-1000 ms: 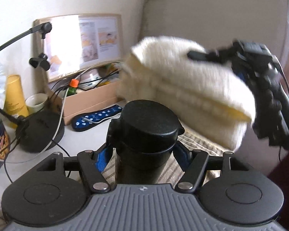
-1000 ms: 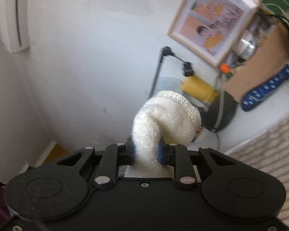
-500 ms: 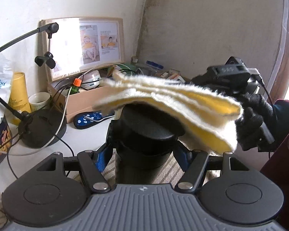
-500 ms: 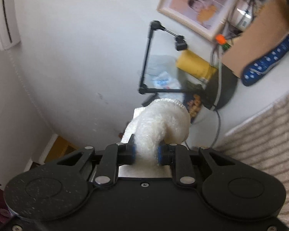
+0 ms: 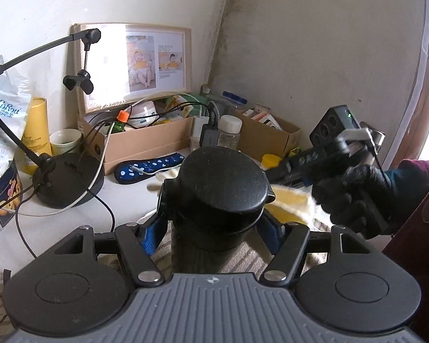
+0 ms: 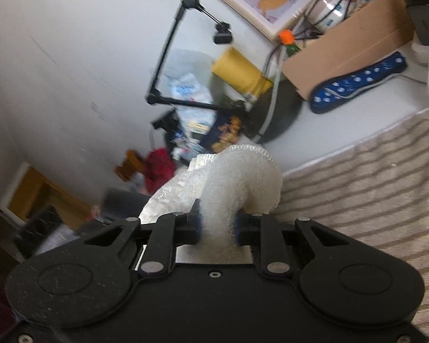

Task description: Clean container

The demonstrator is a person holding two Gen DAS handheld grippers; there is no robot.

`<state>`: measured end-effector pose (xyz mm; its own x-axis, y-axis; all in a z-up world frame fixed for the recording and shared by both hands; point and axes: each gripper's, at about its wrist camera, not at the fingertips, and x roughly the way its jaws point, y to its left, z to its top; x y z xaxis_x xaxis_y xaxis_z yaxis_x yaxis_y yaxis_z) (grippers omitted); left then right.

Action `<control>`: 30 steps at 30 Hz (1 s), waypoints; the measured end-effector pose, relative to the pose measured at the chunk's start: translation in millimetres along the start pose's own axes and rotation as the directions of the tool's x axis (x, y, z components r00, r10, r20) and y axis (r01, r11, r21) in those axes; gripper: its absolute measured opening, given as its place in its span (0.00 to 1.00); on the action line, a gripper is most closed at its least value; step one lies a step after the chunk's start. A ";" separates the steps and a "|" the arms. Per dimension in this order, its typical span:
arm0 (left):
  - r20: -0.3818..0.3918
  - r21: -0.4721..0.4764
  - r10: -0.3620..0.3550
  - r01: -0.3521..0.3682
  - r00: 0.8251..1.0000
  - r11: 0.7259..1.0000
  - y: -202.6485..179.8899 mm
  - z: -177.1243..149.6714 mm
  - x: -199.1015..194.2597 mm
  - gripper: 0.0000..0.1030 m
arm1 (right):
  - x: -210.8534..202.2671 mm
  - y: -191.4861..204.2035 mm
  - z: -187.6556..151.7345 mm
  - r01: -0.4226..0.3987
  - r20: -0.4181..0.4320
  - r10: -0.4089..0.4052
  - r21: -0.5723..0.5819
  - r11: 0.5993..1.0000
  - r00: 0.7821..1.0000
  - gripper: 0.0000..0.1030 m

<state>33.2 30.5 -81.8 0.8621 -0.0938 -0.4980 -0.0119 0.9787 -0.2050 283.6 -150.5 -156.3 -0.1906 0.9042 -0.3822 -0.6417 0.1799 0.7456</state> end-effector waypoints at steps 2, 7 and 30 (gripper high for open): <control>0.000 -0.001 -0.001 0.001 1.000 1.000 0.3 -0.5 -0.6 0.66 | 3.7 -1.4 -3.0 0.051 -0.010 -0.052 -0.032 0.998 0.999 0.19; 0.001 -0.003 -0.002 0.002 1.000 1.000 1.0 -0.3 -0.6 0.66 | 12.6 -7.4 -11.6 0.148 -0.019 -0.150 -0.094 0.984 0.988 0.19; -0.003 -0.004 0.002 -0.002 1.000 1.000 0.9 2.5 2.1 0.66 | 15.9 10.0 -48.1 0.476 0.108 -0.518 -0.582 0.659 0.848 0.19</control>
<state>36.2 31.5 -81.0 0.8607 -0.0926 -0.5007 -0.0156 0.9781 -0.2076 238.3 -152.9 -181.2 0.2507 0.7156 -0.6519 -0.9460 0.3242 -0.0079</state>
